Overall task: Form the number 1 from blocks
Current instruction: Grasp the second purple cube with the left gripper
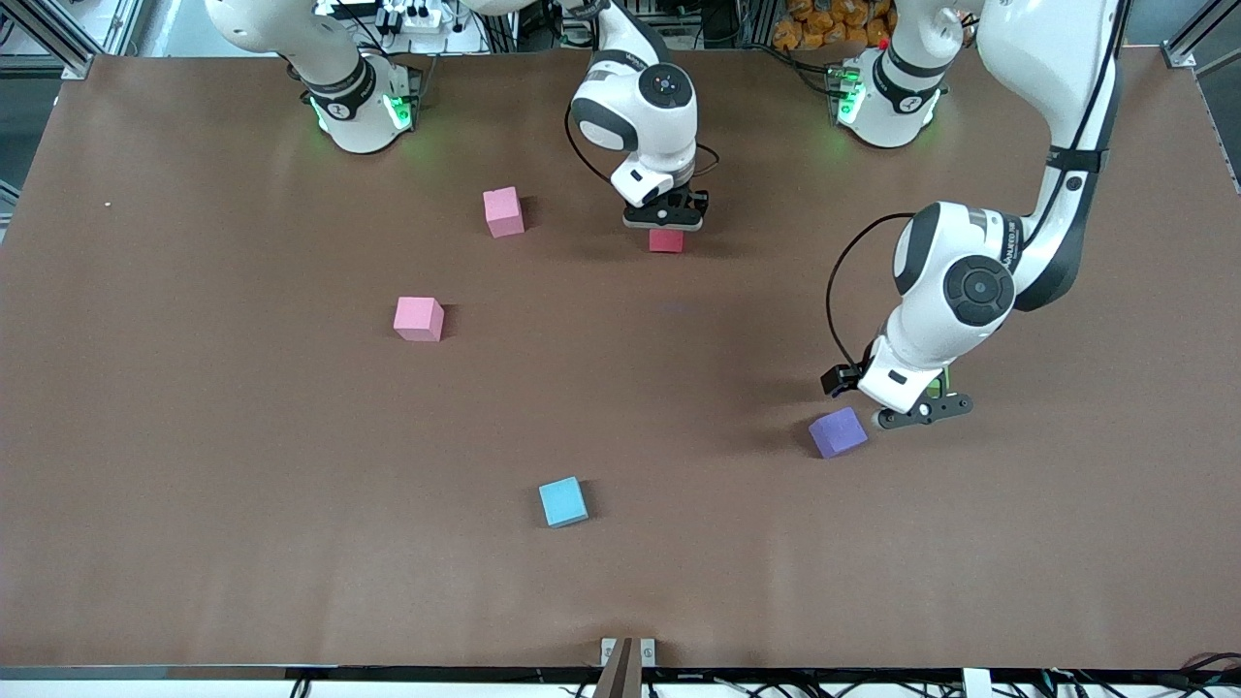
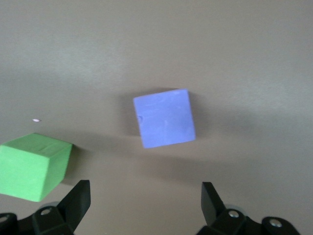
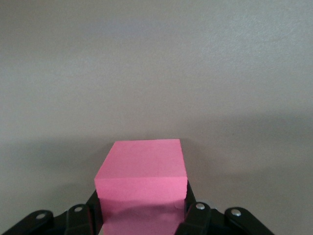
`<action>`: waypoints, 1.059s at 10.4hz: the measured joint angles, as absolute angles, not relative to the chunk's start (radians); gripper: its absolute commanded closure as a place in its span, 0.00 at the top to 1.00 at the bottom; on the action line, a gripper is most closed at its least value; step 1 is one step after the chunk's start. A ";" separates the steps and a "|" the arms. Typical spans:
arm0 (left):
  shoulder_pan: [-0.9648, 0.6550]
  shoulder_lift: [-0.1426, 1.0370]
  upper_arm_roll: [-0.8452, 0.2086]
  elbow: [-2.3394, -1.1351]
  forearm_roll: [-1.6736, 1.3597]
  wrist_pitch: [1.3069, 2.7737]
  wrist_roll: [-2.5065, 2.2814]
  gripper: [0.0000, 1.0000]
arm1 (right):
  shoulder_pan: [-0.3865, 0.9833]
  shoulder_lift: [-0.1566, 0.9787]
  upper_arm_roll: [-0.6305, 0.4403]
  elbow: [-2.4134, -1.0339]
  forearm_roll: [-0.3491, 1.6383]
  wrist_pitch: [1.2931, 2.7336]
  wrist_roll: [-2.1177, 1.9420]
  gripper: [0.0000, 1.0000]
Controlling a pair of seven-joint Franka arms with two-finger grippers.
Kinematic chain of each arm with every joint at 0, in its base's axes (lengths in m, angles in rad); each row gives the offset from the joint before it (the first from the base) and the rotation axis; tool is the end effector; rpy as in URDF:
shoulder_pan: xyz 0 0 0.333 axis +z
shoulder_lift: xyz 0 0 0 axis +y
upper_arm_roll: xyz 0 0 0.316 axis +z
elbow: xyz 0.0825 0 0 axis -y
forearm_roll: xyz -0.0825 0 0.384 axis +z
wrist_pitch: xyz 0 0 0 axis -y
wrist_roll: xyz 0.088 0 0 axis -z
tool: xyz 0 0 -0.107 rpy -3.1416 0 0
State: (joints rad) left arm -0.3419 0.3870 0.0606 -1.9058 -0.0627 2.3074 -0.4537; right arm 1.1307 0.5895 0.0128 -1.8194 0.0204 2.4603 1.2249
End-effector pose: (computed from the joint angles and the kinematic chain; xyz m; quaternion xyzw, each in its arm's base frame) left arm 0.6024 -0.1775 0.2973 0.9944 0.1046 0.0030 0.0140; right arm 0.2723 0.5966 0.2172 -0.9984 0.0496 -0.0003 0.0276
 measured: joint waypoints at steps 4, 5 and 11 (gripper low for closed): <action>-0.366 0.474 0.071 -1.792 -0.098 2.306 -0.453 1.00 | 1.085 0.593 0.032 -1.825 -0.008 2.448 1.225 0.51; -0.366 0.501 0.083 -1.767 -0.098 2.305 -0.448 1.00 | 1.077 0.593 0.040 -1.825 -0.012 2.448 1.225 0.51; -0.367 0.587 0.119 -1.727 -0.160 2.300 -0.392 1.00 | 1.074 0.588 0.069 -1.835 -0.021 2.443 1.225 0.51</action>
State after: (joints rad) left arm -0.3665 0.5868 0.1189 -1.7272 -0.1598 2.3001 -0.3924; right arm 1.0742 0.5883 0.0686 -1.8349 -0.0211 2.4430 1.2251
